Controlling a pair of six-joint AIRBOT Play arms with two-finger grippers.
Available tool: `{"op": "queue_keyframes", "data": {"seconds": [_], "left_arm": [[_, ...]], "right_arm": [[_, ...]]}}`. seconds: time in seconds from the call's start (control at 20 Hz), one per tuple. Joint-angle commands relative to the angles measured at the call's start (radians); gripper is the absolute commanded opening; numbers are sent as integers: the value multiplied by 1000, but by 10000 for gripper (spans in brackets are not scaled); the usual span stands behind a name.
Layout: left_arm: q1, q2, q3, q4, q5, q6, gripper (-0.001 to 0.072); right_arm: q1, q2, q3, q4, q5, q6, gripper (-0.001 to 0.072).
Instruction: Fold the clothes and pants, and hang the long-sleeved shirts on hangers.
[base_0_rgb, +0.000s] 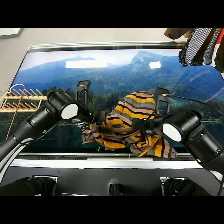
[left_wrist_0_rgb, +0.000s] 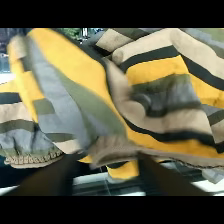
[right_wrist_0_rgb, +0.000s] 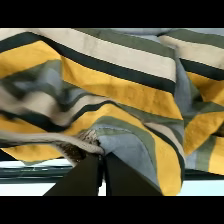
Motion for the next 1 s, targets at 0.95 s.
{"op": "queue_keyframes", "data": {"seconds": [0.95], "left_arm": [[945,234,-156,100,-92,413,620]], "right_arm": [[0,-13,-2,2,32,-81,37]]}}
